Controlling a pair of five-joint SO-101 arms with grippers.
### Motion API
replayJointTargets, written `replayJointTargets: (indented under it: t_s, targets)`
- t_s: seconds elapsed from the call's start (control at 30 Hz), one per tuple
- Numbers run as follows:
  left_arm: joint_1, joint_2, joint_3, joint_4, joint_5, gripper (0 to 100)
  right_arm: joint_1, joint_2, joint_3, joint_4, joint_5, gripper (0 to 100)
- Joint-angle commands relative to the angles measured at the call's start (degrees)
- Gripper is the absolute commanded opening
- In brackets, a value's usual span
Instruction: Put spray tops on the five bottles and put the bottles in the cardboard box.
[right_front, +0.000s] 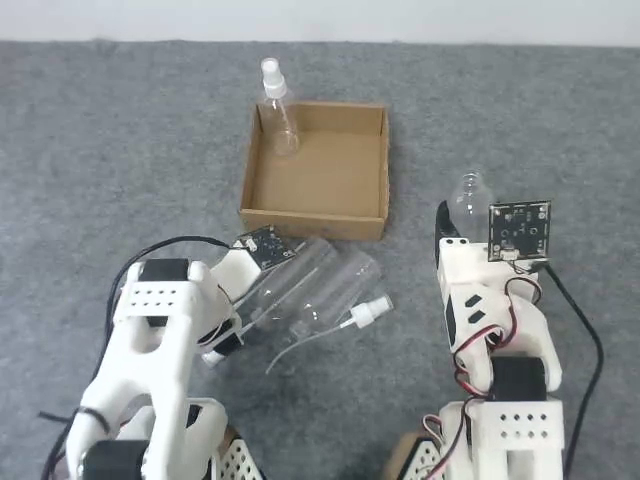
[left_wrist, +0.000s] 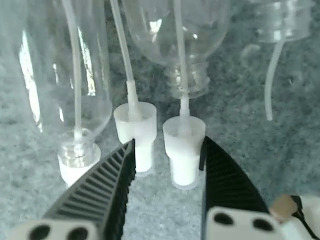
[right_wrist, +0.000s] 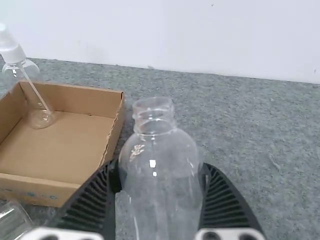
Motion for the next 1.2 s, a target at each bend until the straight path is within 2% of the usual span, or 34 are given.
replayJointTargets:
  t_s: [0.0,0.77,0.93,1.07,1.17]
  targets:
    - [0.3,4.0,0.2,-4.2,-0.5,20,0.2,-0.7,-1.0,-1.5,0.0,5.4]
    - [3.6,7.1,0.8,-4.7,-0.6,19,0.2,-0.7,-1.0,-1.2,0.0,5.4]
    - [3.4,7.0,1.5,-4.3,-2.6,11,0.2,-0.7,-0.9,-1.1,0.0,5.4]
    - [3.2,7.0,1.5,0.4,-6.7,7,0.2,-0.7,-0.9,-1.1,0.0,5.4]
    - [3.2,6.9,1.0,3.6,-6.8,6,0.2,-0.7,-0.6,-1.3,0.0,5.4]
